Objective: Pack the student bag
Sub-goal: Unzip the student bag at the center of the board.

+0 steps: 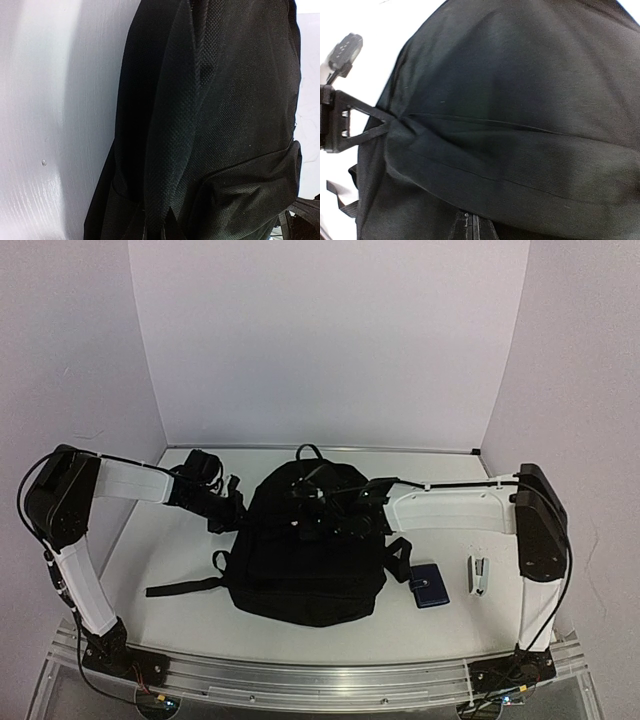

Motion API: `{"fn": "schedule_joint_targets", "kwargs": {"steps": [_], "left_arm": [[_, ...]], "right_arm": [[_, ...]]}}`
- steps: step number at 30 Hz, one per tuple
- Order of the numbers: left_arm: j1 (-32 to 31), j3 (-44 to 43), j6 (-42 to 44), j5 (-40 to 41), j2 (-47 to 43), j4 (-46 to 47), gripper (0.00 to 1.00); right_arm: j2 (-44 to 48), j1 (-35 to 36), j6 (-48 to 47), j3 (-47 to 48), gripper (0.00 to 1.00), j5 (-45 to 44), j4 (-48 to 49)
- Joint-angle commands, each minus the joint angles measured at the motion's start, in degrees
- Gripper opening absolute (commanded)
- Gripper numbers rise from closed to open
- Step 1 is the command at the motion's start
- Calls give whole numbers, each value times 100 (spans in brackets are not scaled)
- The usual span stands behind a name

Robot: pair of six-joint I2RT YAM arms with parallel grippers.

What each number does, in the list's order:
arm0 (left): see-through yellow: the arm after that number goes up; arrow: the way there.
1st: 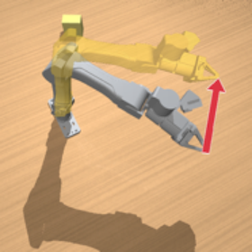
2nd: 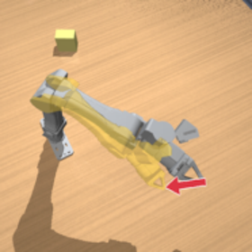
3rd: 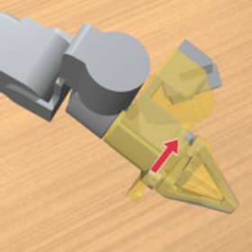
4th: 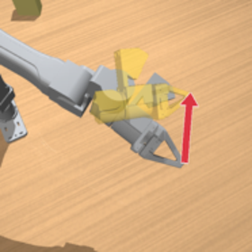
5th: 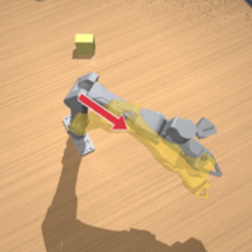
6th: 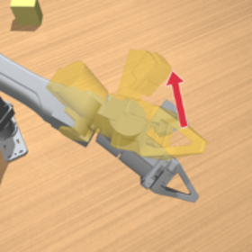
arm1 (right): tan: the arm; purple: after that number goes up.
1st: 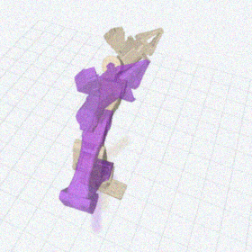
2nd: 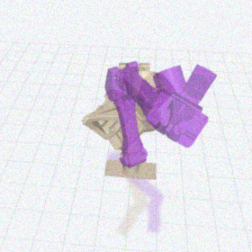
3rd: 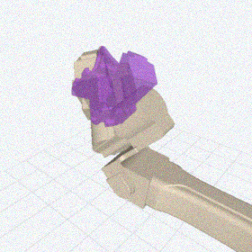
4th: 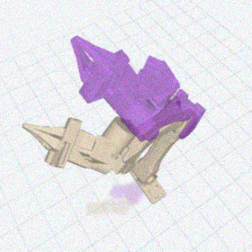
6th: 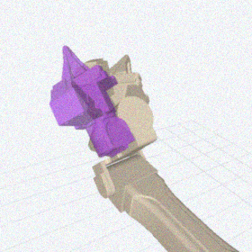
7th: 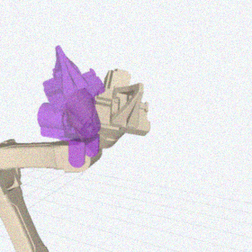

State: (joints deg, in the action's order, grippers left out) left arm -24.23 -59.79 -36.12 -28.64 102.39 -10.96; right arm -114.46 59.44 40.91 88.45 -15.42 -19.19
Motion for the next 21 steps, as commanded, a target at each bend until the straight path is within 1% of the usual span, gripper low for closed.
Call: {"fn": "schedule_joint_targets", "kwargs": {"steps": [1,5,8,19,21], "left_arm": [[88,114,-54,504,-367,-264,0],[93,193,-70,552,-467,-309,0],[92,234,-62,578,-529,-390,0],[120,735,-155,1020,-1107,-730,0],[120,837,-167,975,-1206,-707,0]], "right_arm": [[625,-60,219,-415,0,-833,-278],[922,-72,331,-799,0,-1218,-277],[1031,-135,436,-997,0,-1345,-286],[1547,-697,696,-1711,0,-1260,-296],[1599,-749,685,-1772,0,-1232,-296]]}}
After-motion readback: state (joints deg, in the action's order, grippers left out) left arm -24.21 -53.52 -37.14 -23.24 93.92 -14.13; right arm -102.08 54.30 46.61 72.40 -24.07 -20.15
